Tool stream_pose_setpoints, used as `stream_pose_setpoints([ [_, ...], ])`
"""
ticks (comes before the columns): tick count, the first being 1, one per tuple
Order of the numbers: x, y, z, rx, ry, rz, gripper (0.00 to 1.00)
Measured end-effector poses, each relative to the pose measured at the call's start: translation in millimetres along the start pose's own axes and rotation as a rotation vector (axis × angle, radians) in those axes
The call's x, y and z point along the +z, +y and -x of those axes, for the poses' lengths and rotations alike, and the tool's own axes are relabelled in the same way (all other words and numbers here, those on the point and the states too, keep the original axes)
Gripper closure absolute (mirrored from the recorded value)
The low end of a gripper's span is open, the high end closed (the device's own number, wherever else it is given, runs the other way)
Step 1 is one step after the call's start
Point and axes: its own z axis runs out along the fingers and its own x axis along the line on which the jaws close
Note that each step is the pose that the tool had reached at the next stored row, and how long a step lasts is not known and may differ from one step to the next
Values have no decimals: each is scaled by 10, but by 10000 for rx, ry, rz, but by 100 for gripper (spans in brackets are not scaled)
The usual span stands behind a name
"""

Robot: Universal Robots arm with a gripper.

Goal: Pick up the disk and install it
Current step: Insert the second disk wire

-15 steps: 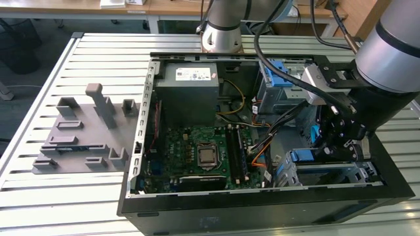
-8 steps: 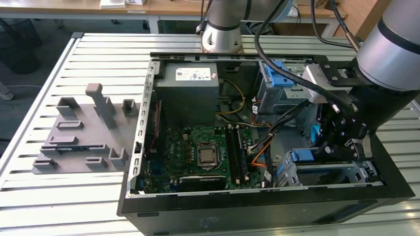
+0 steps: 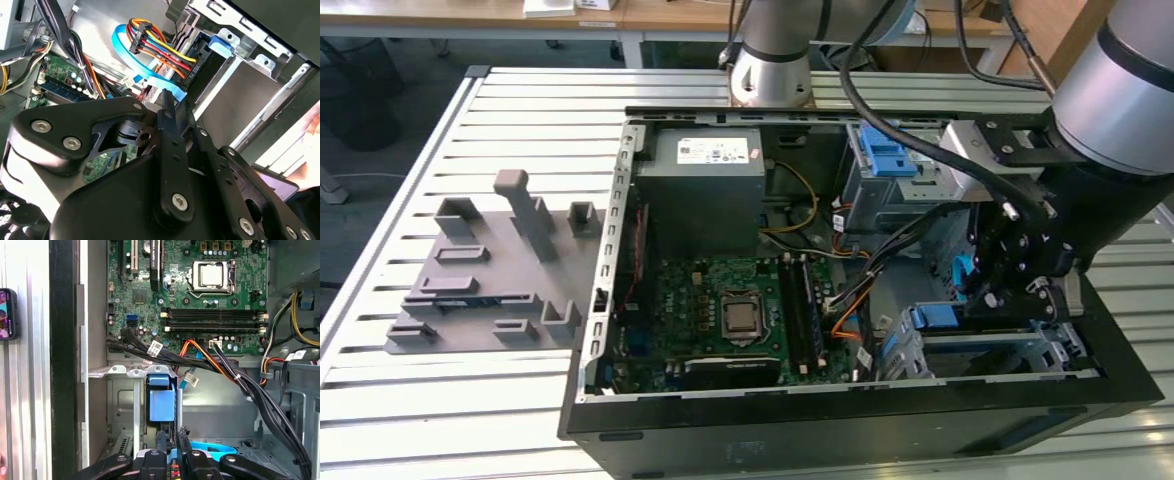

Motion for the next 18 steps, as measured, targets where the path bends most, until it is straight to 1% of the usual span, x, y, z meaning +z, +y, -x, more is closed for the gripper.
stream_pose_setpoints([
  [4,-44,-1,4,0,0,0,77],
  [6,-52,-1,4,-1,-3,0,78],
  [7,-52,-1,4,0,-3,0,84],
  [8,-52,-1,4,0,-4,0,84],
  [9,-53,-1,4,0,-2,0,89],
  [18,-55,-1,4,0,-1,0,89],
])
